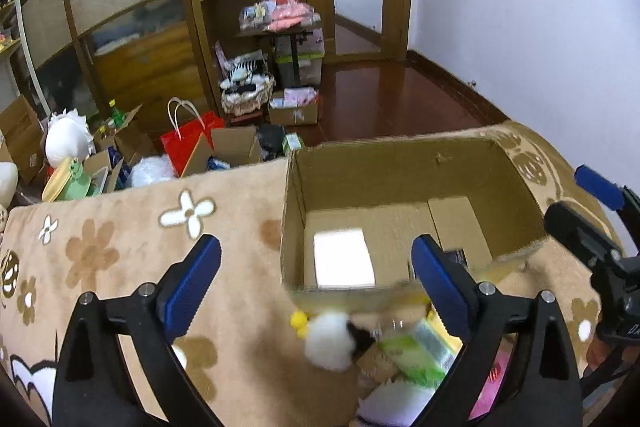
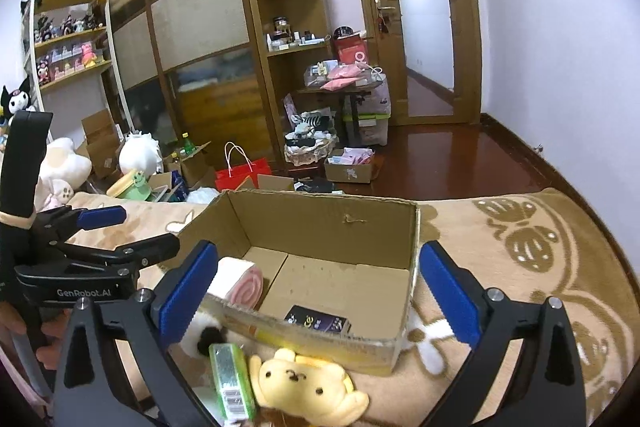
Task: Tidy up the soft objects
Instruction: 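Move both open tools back toward the remaining plush toys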
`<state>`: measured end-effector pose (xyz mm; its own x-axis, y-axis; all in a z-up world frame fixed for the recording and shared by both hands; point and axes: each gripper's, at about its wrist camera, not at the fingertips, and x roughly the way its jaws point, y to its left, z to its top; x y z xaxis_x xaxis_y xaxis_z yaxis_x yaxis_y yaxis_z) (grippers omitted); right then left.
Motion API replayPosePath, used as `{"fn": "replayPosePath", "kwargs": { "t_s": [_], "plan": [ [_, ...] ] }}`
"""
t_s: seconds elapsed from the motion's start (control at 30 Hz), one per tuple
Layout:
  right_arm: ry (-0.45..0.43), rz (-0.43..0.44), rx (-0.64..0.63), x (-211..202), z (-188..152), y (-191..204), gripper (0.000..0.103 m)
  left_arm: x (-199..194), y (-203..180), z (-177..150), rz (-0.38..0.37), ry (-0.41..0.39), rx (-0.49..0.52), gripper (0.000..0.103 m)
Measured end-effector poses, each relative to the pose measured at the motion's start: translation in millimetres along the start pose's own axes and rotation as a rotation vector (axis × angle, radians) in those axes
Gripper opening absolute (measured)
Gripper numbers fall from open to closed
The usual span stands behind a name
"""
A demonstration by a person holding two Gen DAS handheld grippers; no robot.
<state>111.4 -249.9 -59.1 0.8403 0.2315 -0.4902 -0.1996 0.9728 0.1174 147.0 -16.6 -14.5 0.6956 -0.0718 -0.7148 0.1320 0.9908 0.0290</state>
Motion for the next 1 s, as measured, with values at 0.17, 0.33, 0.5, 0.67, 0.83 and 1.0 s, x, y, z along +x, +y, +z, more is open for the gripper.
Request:
{"fn": "replayPosePath", "kwargs": {
  "t_s": [0.17,0.33,0.5,0.67,0.83,1.0],
  "plan": [
    [0.007,0.009,0.016,-25.7,-6.9,8.4,0.103,-27.8,4.8,-10.2,0.012,0.013,-0.010,0.095],
    [0.021,0.006,0.009,-47.2,-17.4,18.6,0.103,-53.9,7.5,-22.4,0.015,0.021,-0.015,0.095],
    [0.016,-0.004,-0.013,-67.8,-25.4,28.8,0.103,-74.3,8.6,-36.3,0.005,0.033,-0.014,0.095],
    [0.015,-0.015,0.003,-85.0,-31.7,32.8,0.103,-86.0,10.0,-49.5,0.004,0.051,-0.025,0.095],
    [0.016,-0.050,-0.003,-97.3,-41.1,37.9,0.103,-92.1,9.3,-61.3,0.005,0.058,-0.026,0.095],
    [0.022,-0.056,-0.006,-104.0,-52.8,39.4,0.103,-91.5,6.2,-68.7,-0.014,0.075,-0.019,0.095]
  ]
}}
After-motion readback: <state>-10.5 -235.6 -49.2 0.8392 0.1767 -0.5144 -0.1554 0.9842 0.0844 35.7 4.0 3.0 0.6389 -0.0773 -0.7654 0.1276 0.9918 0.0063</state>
